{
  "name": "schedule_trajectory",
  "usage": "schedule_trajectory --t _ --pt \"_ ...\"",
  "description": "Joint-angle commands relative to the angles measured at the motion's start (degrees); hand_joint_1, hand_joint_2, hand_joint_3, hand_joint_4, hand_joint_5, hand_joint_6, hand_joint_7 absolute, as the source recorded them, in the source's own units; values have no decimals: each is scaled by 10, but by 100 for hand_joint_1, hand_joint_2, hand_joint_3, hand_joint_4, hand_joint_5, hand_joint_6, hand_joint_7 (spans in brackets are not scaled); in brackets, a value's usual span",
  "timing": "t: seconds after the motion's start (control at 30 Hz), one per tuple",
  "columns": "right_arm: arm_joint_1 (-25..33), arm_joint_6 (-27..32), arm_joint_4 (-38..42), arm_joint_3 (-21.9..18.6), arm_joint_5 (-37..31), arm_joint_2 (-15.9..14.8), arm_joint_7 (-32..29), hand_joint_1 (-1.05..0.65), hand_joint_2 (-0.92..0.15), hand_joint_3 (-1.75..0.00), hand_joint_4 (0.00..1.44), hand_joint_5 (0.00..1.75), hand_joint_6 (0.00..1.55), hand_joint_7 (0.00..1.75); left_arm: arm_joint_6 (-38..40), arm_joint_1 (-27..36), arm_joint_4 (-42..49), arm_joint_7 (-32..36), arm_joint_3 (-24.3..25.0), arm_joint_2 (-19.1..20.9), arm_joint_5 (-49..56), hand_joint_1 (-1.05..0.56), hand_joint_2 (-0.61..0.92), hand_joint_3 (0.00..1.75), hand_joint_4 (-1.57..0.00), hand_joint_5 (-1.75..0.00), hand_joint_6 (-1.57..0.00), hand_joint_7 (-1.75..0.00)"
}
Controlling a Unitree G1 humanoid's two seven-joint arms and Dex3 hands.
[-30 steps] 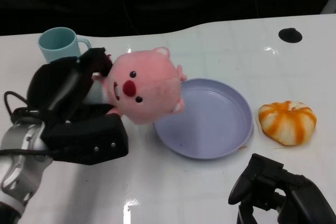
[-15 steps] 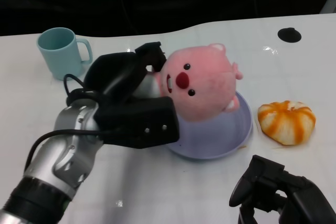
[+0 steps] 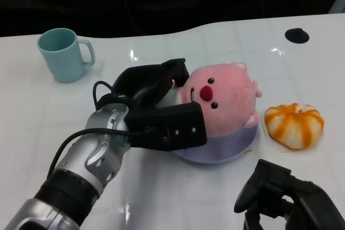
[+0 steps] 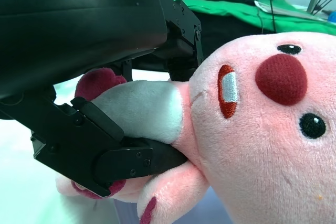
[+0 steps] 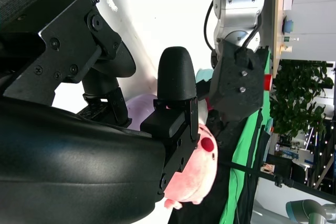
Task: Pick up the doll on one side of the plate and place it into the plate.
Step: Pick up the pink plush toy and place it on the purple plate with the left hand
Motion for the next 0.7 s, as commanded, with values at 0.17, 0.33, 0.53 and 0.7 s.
schedule_trajectory --t 0.17,0.33,0.53,0.7 --pt "1 -2 -3 0 3 -2 0 6 -37 -141 68 175 61 152 -7 -24 14 -12 9 -10 -25 -21 62 68 -73 -173 -81 -74" --pt "0 -2 -3 0 0 0 -4 7 -37 -142 69 175 61 152 3 -25 -14 -58 -14 12 -7 -50 90 23 -47 -64 -60 -8" --pt "-1 0 -4 -4 6 2 -4 6 -37 -142 69 175 62 152 53 -24 -68 -123 -50 37 49 -81 92 37 -5 -23 -17 0" --pt "0 -4 -4 -6 5 0 -3 6 -37 -142 68 175 62 152 76 -18 -100 -158 -56 47 63 -95 92 50 0 -1 -1 0"
